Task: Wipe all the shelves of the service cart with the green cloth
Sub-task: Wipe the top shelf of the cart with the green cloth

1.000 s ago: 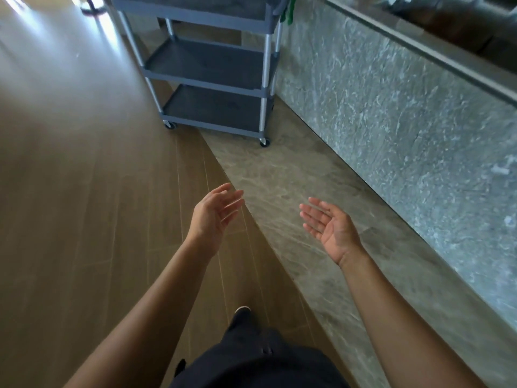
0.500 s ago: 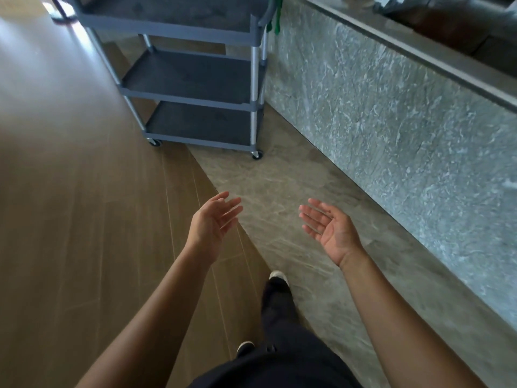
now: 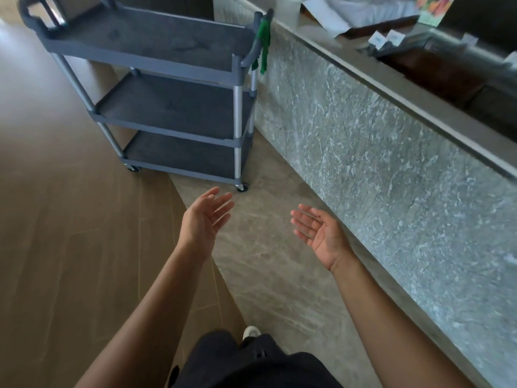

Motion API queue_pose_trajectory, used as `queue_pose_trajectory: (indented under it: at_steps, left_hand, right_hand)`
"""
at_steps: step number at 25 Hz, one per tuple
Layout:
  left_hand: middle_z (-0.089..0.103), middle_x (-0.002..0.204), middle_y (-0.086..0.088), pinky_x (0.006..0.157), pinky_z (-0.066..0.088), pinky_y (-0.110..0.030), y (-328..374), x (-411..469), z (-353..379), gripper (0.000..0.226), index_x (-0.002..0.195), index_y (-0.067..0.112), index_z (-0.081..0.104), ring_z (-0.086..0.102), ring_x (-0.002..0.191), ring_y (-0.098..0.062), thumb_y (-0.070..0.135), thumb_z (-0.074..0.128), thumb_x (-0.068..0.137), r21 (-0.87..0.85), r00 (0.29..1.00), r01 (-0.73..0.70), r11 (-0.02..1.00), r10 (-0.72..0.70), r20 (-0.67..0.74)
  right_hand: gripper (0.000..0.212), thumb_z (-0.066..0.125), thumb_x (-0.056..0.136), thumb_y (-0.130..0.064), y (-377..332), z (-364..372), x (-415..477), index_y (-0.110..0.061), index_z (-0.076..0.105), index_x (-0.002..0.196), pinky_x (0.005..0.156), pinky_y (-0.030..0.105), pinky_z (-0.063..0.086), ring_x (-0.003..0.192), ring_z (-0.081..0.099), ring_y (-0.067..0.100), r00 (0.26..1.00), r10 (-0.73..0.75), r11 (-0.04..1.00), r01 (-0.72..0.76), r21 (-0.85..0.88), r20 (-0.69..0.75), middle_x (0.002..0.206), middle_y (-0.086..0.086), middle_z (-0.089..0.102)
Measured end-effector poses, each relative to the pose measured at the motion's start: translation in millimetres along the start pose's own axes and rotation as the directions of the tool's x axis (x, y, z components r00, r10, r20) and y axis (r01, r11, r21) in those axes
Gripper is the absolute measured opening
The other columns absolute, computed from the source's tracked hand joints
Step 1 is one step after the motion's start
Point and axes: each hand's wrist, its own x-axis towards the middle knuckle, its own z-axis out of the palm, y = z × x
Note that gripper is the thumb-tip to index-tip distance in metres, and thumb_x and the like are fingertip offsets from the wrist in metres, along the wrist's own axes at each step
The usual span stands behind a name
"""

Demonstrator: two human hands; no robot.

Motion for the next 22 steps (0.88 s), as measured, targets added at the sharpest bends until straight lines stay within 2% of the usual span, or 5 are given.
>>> queue_pose_trajectory:
  at_steps: [4, 9, 13, 22]
  left_hand:
    - [0.071, 0.111, -0.008, 0.093, 0.048, -0.037, 14, 44, 33, 0.029, 0.122, 0.013, 0.059, 0.067, 0.105, -0.024, 0.016, 0.044, 0.096, 0.016, 1.0, -0.017, 1.0, 0.017, 0.014]
    - [0.071, 0.109, -0.008, 0.094, 0.048, -0.037, 29, 101, 51, 0.026, 0.117, 0.015, 0.061, 0.068, 0.103, -0.023, 0.017, 0.046, 0.096, 0.044, 1.0, -0.004, 0.999, 0.002, 0.03]
    - [0.071, 0.111, -0.009, 0.095, 0.047, -0.037, 47, 164, 64, 0.025, 0.115, 0.016, 0.061, 0.065, 0.108, -0.026, 0.016, 0.045, 0.096, 0.079, 0.999, 0.022, 0.997, -0.025, 0.04]
    - [0.071, 0.11, -0.01, 0.093, 0.048, -0.036, 116, 300, 106, 0.031, 0.124, 0.011, 0.058, 0.066, 0.103, -0.025, 0.014, 0.043, 0.096, 0.148, 0.993, 0.051, 0.988, -0.066, 0.099]
  right_hand:
    - [0.031, 0.045, 0.093, -0.03, -26, 3, 44, -0.015, 0.065, 0.111, 0.087, 0.035, 0.048, 0.105, 0.066, 0.02, 1.0, -0.002, 1.0, 0.002, 0.001, 0.017, 0.109, 0.008, 0.071]
    - [0.033, 0.044, 0.093, -0.031, -44, 9, 101, -0.013, 0.065, 0.111, 0.091, 0.036, 0.048, 0.105, 0.066, 0.021, 1.0, -0.009, 0.998, 0.009, 0.057, -0.002, 0.109, 0.01, 0.07]
    - [0.03, 0.045, 0.093, -0.027, -63, 27, 156, -0.013, 0.065, 0.11, 0.085, 0.033, 0.049, 0.104, 0.066, 0.021, 1.0, -0.011, 0.997, 0.012, 0.079, -0.022, 0.109, 0.009, 0.071]
    - [0.028, 0.044, 0.094, -0.023, -122, 85, 270, -0.013, 0.064, 0.11, 0.084, 0.033, 0.049, 0.103, 0.067, 0.022, 0.995, -0.056, 0.994, 0.063, 0.09, -0.077, 0.108, 0.01, 0.071]
